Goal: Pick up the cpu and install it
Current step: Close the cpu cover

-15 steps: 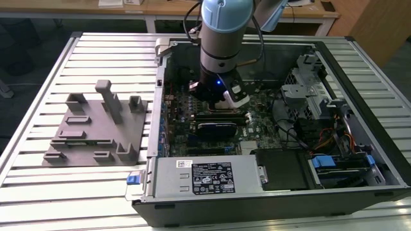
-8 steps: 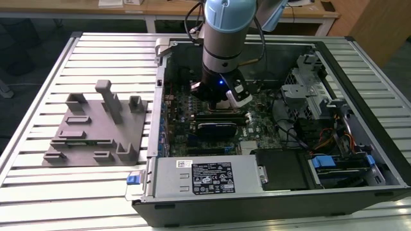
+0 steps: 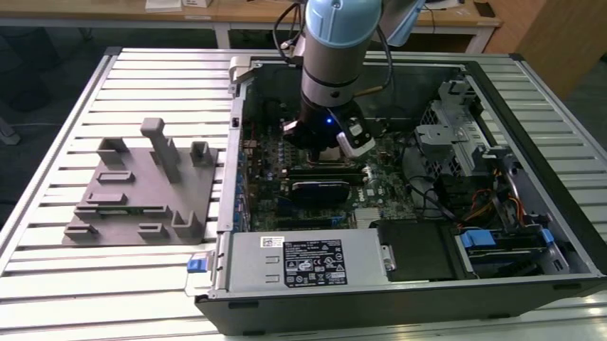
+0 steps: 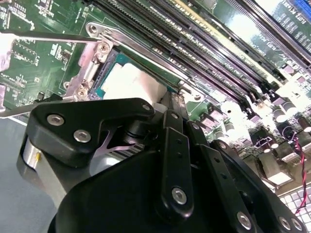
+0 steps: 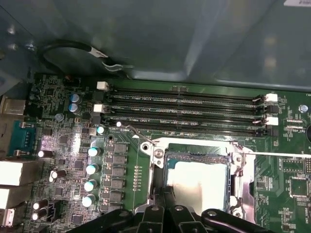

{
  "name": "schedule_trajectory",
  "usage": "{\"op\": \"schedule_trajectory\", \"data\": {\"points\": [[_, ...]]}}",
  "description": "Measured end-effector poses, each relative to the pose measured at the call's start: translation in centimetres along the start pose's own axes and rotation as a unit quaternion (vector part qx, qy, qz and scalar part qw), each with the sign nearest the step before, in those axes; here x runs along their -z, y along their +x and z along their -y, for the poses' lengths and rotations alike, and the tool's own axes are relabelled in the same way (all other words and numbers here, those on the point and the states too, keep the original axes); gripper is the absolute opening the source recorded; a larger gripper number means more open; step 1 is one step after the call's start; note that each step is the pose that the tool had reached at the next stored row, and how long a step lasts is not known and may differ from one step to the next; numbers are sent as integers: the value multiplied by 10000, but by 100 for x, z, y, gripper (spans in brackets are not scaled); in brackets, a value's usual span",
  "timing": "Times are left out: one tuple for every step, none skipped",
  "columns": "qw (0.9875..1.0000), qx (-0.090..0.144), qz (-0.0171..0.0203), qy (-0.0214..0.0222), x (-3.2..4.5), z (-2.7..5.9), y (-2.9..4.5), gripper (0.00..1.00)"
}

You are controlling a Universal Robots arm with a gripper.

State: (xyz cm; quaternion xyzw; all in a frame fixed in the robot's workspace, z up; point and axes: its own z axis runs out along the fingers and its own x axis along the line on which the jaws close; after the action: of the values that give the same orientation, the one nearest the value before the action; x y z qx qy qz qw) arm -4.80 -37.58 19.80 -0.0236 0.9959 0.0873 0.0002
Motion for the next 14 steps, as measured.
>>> {"op": "schedule_trajectory", "data": {"points": [[10000, 18, -4, -2, 0, -4, -3, 11], [10000, 35, -6, -7, -1, -7, -5, 11], [10000, 54, -9, -10, -2, -9, -6, 11], [10000, 71, -11, -12, -2, -9, -6, 11], [10000, 81, -12, -14, -3, -9, -6, 11], [10000, 85, -13, -14, -2, -10, -6, 11], [10000, 87, -14, -14, 1, -10, -7, 11], [10000, 89, -14, -15, 8, -12, -7, 11], [10000, 90, -14, -14, 17, -13, -7, 11], [10000, 91, -14, -15, 27, -15, -7, 11], [10000, 92, -15, -14, 38, -17, -8, 11], [10000, 93, -15, -13, 47, -18, -7, 11], [10000, 94, -15, -14, 50, -19, -7, 11], [10000, 94, -15, -15, 50, -19, -7, 11]]}}
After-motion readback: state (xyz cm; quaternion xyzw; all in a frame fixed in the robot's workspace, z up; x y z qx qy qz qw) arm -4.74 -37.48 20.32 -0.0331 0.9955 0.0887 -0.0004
